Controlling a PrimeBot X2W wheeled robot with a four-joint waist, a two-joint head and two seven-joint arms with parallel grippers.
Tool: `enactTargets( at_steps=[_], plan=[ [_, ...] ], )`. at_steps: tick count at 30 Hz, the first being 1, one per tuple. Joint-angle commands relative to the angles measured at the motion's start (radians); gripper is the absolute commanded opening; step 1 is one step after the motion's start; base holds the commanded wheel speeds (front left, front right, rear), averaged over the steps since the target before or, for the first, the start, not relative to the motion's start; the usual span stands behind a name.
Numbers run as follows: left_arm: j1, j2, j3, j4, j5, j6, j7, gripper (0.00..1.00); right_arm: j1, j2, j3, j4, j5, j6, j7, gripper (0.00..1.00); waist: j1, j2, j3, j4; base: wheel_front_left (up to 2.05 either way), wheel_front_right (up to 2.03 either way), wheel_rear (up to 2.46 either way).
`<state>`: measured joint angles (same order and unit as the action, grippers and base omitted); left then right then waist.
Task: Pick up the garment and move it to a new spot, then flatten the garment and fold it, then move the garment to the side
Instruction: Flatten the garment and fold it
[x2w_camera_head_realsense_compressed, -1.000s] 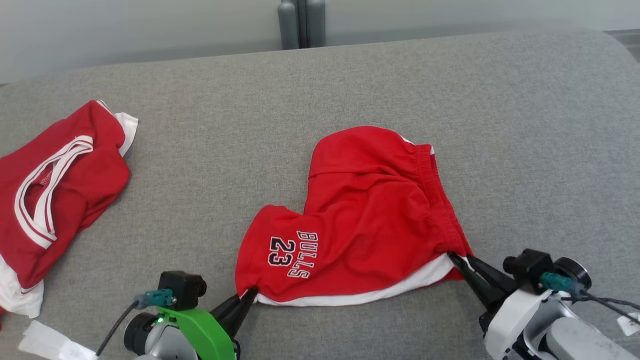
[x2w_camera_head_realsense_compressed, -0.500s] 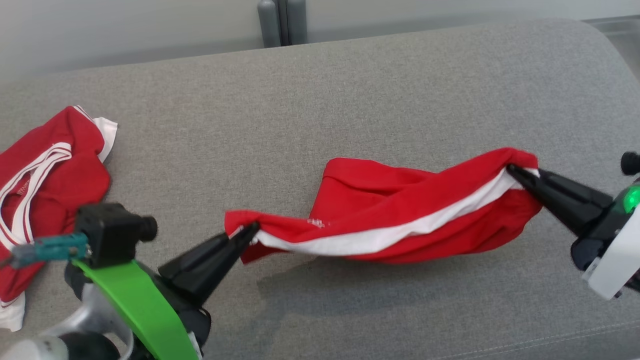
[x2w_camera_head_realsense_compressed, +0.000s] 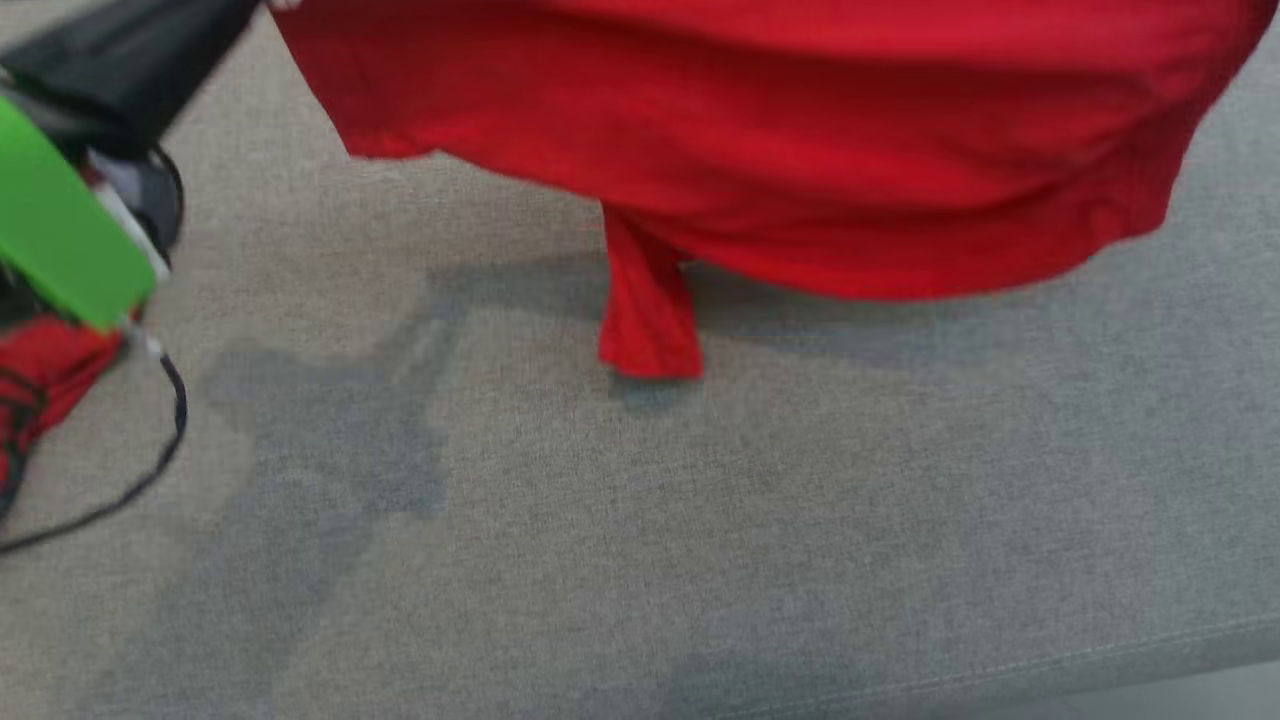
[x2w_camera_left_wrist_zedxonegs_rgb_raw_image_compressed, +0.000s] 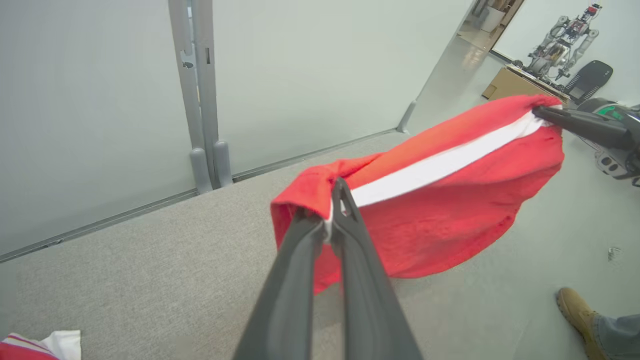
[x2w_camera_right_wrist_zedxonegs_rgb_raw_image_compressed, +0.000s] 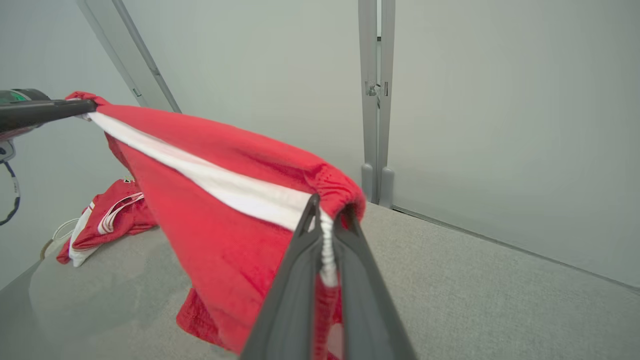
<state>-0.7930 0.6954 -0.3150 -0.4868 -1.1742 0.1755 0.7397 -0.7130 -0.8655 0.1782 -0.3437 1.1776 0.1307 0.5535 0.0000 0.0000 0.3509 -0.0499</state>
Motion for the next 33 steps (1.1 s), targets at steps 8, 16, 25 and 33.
enactTargets(
  at_steps=[8, 16, 25, 33],
  plan=[
    [-0.512, -0.15, -0.035, 0.427, 0.189, -0.023, -0.1, 0.0, -0.575, 0.268, 0.121, 0.335, -0.27, 0.0, -0.051, 0.0, 0.0, 0.0, 0.297, 0.08, 0.0, 0.0, 0.0],
    [-0.804, -0.322, -0.073, 0.902, 0.386, -0.118, -0.492, 0.0, -0.928, 0.495, 0.202, 0.77, -0.591, 0.0, -0.423, 0.0, 0.0, 0.0, 0.422, 0.128, 0.0, 0.0, 0.0],
    [-0.626, -0.377, -0.204, 1.085, 0.427, -0.279, -0.679, 0.0, -0.747, 0.467, 0.403, 0.903, -0.505, 0.0, -0.577, 0.0, 0.0, 0.0, 0.384, 0.143, 0.0, 0.0, 0.0],
    [-0.319, -0.312, -0.287, 0.986, 0.346, -0.306, -0.76, 0.0, -0.439, 0.248, 0.569, 0.728, -0.286, 0.0, -0.656, 0.0, 0.0, 0.0, 0.3, 0.139, 0.0, 0.0, 0.0]
  ],
)
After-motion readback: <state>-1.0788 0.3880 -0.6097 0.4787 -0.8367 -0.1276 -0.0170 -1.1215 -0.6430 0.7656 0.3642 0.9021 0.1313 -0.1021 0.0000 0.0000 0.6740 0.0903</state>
